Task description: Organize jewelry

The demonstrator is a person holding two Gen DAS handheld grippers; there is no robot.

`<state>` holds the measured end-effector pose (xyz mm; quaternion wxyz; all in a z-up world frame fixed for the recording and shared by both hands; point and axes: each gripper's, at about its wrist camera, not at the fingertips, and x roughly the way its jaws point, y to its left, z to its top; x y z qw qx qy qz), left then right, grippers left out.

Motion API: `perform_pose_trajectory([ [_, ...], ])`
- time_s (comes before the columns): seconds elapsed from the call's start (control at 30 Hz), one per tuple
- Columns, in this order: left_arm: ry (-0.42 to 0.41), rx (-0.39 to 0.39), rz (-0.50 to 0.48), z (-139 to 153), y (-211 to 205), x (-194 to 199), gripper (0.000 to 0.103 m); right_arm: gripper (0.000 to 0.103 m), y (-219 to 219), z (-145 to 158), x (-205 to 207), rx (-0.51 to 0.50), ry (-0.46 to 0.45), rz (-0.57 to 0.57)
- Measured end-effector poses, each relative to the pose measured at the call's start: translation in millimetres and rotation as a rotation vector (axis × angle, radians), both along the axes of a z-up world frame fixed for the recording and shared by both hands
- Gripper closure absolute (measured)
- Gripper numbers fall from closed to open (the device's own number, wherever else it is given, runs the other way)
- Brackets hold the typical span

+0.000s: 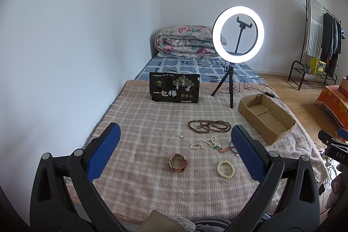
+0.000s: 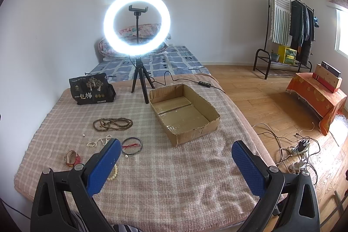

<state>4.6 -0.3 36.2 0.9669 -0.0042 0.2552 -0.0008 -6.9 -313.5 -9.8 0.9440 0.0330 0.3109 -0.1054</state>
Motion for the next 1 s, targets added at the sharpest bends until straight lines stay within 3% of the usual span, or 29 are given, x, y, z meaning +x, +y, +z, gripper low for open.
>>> perform_pose_trajectory([
  [0.83,0.004,0.004,0.005,6,-2,0,0.000,0.000,0,-9,1,0.004,0.016,0.005],
  [1.0,0.022,0.007,0.023,-5,1,4,0.000,0.000,2,-12,5,-0.001,0.024,0.019],
])
